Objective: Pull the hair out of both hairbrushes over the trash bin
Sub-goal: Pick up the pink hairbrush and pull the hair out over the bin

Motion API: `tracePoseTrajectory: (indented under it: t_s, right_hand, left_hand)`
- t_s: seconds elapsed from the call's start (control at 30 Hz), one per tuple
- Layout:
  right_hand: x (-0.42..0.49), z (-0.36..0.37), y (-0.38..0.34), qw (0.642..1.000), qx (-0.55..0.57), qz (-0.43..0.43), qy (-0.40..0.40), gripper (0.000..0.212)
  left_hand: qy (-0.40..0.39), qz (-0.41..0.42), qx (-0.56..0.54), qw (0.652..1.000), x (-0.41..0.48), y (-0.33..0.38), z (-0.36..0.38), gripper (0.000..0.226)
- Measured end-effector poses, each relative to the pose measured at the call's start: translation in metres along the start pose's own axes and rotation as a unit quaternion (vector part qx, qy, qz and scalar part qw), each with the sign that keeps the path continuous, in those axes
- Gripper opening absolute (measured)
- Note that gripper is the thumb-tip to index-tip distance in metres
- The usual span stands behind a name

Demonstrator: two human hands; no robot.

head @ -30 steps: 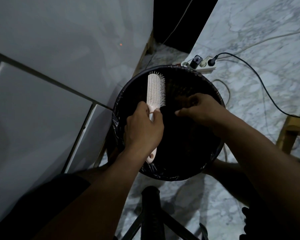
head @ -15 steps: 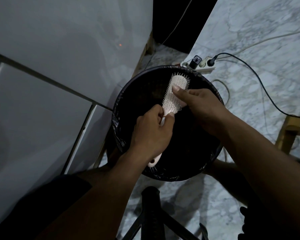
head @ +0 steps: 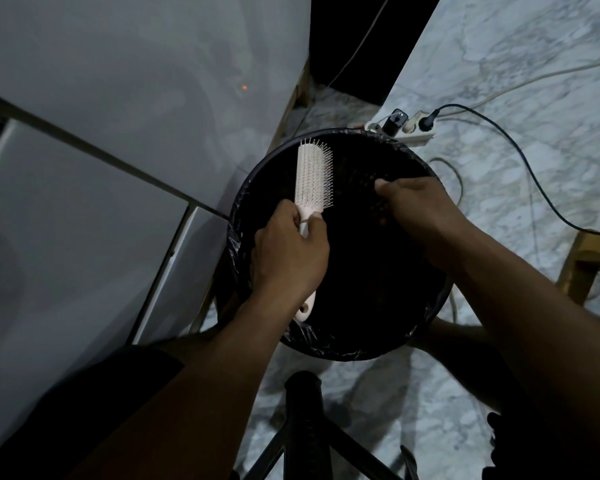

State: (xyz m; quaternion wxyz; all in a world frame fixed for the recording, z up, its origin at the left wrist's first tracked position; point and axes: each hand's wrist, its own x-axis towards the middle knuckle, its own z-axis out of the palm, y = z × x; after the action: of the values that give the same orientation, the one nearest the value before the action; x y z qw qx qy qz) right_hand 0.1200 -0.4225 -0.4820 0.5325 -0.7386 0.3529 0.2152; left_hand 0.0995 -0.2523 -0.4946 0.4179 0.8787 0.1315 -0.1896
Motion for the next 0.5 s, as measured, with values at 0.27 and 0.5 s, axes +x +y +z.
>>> tracePoseTrajectory:
  t_s: [0.27,0.5]
  right_hand:
    - [-0.002,0.010,-0.001,0.991,0.117,-0.026,-0.061,0.051]
    - [-0.004,0.016,-0.004,0.972,0.226,-0.061,0.033,0.041]
  left_hand:
    - [-0.068,0.044,-0.021,0.996,-0.003,0.000,0.003,0.032]
    - [-0.147,0.069,-0.093,0.982,-0.008,0.005,0.004,0.035]
